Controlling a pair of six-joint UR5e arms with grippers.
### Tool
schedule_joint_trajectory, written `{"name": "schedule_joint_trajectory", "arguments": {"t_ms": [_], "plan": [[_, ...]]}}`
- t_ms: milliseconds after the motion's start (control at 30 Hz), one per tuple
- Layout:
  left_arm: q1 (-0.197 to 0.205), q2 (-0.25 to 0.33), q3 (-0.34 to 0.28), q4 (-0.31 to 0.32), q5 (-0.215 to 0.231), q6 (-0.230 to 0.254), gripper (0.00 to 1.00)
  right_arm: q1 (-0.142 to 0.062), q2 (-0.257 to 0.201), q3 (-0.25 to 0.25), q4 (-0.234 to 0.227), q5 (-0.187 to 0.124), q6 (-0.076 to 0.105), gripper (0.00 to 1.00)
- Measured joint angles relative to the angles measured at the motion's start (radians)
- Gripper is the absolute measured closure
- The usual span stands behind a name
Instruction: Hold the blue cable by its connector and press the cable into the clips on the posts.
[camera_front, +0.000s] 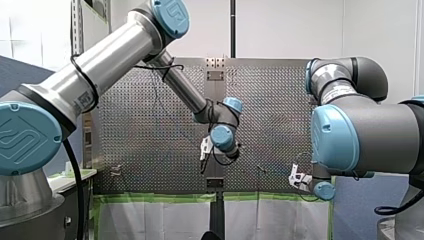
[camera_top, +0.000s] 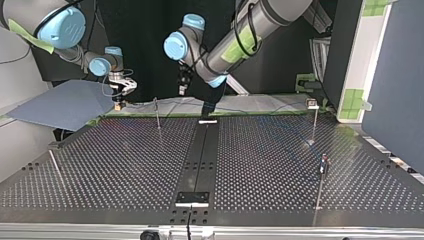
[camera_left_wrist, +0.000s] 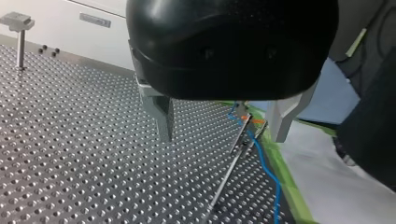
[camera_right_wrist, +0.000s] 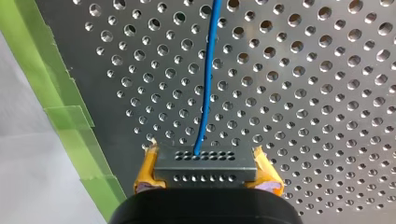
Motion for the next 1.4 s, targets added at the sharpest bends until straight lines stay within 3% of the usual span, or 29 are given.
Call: {"name": "schedule_joint_trajectory", "arguments": {"t_ms": [200,467,700,1167,1400], "plan": [[0.002,0.052,-0.052,-0.049,0.000,-0.002,0.00,0.001,0.000,0.000,0.000,-0.001,0.003,1.00],[0.005,0.123,-0.123,-0.059,-0.008,-0.014,0.00,0.003,0.000,0.000,0.001,-0.001,0.001,1.00],[0.006,0.183,-0.183,-0.059,-0.033,-0.018,0.00,0.002,0.000,0.000,0.007,-0.003,-0.009,1.00],[0.006,0.314,-0.314,-0.055,-0.037,-0.019,0.00,0.003,0.000,-0.002,0.003,-0.005,-0.008,1.00],[0.012,0.372,-0.372,-0.011,-0.030,-0.055,0.00,0.006,0.000,-0.004,0.003,-0.006,-0.008,1.00]]}}
